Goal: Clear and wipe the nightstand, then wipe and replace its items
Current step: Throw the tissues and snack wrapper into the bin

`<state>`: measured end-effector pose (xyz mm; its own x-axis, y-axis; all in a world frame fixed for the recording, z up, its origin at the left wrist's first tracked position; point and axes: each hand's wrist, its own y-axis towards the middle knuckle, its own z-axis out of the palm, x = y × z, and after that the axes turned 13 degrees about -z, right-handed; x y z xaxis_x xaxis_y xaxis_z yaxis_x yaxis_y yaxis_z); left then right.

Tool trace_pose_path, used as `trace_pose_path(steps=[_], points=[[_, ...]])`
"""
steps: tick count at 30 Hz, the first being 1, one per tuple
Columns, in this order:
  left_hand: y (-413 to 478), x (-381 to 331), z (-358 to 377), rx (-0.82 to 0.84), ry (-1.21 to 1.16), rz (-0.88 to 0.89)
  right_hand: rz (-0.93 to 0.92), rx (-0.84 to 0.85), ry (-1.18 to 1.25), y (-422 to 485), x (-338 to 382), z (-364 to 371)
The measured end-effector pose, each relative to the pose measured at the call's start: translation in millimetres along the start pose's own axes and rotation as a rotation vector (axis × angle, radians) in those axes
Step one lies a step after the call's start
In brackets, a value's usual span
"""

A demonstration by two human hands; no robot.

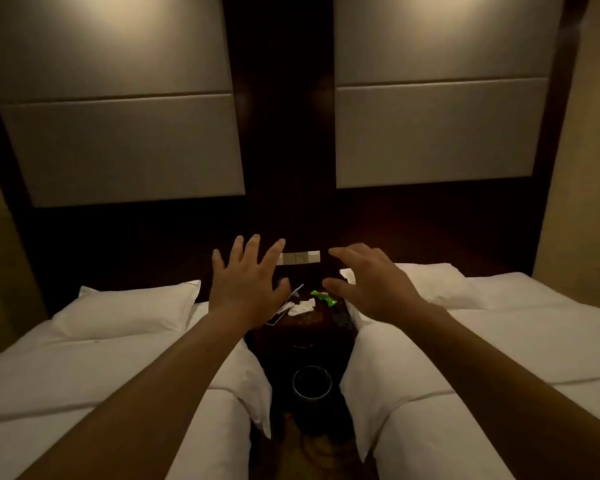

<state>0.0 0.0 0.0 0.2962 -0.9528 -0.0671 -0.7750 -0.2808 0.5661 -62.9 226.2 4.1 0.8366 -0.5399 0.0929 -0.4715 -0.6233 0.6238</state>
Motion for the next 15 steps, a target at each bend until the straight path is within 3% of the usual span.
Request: trace_pose_path(steps=[15], points=[[172,31,235,0.17,0.056,-0.093,0.17,0.178,0.095,140,-200,192]])
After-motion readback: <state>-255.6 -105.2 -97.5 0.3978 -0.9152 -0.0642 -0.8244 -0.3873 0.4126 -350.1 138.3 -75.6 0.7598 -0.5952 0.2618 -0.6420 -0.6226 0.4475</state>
